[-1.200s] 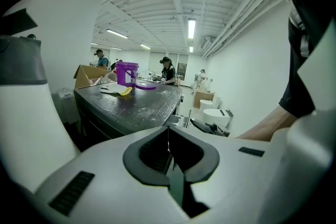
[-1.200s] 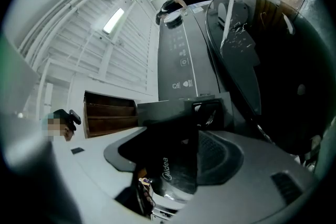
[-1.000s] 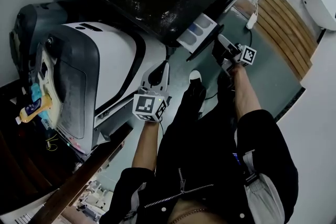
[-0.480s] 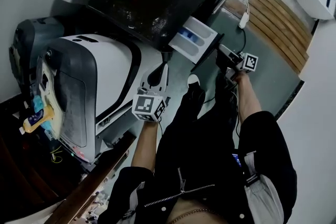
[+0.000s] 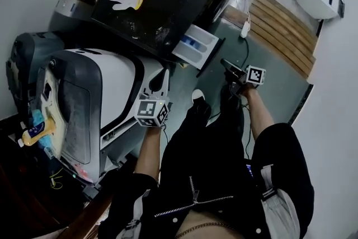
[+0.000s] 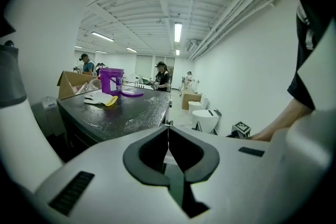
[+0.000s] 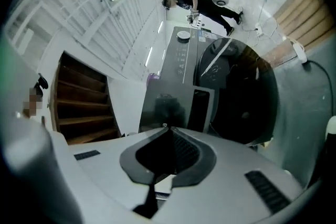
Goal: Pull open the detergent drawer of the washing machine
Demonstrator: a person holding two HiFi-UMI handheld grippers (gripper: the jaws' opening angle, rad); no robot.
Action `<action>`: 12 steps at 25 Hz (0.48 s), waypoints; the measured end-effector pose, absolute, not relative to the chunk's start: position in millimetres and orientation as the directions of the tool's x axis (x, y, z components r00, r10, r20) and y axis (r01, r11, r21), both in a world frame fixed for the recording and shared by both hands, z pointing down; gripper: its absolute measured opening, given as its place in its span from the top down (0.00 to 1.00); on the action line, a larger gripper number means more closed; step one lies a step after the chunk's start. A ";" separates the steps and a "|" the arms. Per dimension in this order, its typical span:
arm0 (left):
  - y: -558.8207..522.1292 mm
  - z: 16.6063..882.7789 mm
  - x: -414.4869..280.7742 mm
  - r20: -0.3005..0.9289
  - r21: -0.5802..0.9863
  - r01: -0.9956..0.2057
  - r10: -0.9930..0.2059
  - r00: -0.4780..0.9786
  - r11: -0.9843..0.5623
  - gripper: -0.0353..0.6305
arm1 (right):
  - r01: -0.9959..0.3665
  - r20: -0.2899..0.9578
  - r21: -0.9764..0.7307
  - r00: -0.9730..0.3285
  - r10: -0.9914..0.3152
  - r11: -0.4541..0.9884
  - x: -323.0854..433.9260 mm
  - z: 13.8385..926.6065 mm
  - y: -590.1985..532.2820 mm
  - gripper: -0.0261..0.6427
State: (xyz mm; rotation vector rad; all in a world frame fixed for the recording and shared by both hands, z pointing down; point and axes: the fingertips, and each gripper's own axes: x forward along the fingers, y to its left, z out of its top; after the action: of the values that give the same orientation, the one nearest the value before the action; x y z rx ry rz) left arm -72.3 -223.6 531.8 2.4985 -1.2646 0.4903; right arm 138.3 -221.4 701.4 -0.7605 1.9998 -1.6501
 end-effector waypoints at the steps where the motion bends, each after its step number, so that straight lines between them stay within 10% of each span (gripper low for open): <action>1: -224.2 529.8 -73.2 0.421 0.111 -0.814 -0.715 0.559 -0.571 0.92 | -0.165 0.034 -0.976 -0.760 -0.649 0.142 136.4 696.9 -216.4 0.95; 7: -226.2 521.4 -82.9 0.395 0.112 -0.811 -0.723 0.567 -0.574 0.91 | -0.470 0.325 -0.828 -0.847 -0.420 0.306 99.3 689.0 -169.7 0.95; 12: -230.3 510.3 -84.5 0.346 0.125 -0.801 -0.731 0.589 -0.586 0.91 | -0.651 0.443 -0.599 -0.754 -0.484 0.466 93.3 652.8 -178.2 0.95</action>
State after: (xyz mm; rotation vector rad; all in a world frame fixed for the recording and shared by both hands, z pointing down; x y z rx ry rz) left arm -84.5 -230.3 510.3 2.5528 -1.2589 0.3761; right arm 93.3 -178.2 652.8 -1.1267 2.8651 -1.3303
